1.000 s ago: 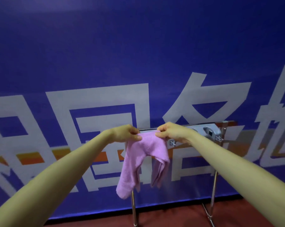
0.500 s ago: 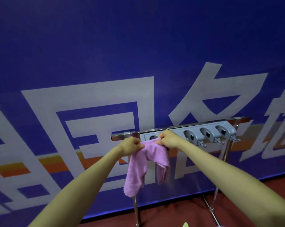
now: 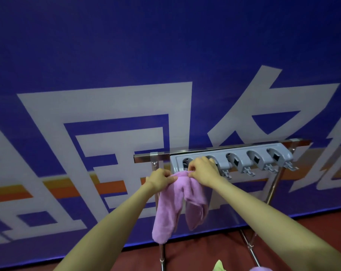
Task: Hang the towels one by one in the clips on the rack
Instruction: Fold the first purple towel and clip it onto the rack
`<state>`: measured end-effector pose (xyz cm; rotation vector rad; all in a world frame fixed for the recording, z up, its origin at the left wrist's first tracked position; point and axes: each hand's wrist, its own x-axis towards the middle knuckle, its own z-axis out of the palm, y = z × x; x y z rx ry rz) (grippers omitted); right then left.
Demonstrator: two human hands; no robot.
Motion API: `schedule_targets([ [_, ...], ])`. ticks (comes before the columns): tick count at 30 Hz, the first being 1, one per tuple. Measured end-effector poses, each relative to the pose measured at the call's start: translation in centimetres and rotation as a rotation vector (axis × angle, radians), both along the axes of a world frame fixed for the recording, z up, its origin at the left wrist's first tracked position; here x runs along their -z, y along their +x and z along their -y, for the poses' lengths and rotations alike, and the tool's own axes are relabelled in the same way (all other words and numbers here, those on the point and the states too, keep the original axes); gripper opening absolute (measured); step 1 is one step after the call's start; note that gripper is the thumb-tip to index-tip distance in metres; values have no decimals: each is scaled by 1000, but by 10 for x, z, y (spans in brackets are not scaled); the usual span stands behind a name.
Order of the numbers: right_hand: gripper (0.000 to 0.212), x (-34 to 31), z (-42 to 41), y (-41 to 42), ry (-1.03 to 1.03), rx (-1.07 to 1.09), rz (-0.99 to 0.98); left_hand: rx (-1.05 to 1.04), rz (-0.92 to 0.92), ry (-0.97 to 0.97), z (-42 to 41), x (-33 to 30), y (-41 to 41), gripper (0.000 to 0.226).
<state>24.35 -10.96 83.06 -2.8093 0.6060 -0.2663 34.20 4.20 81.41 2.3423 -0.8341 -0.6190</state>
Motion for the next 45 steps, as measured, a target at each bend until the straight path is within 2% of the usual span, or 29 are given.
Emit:
schedule_targets([
  [3,12,7,-3,0,-103,-18,-50,-20,48,35,2,5,-3,34],
  [7,17,11,-7,-2,-141,-26,-39,-60,116,81,3,10,-8,31],
  [13,14,12,-7,-7,-140,-57,-10,-89,125,-3,-3,12,-12,25],
  [19,12,16,1,-24,137,-83,189,-45,126,-194,-23,2,-19,12],
  [24,13,7,5,-55,290,-76,389,-12,49,-385,-20,-14,-54,17],
  [27,14,5,12,-85,377,-16,462,-23,36,-453,-6,-14,-85,22],
  [32,14,9,37,-157,501,78,486,-13,25,-450,24,2,-152,21],
  [38,14,30,83,-258,525,109,446,-82,15,-433,66,32,-241,27],
  [45,21,74,143,-359,548,134,421,-184,-85,-463,112,70,-346,20],
])
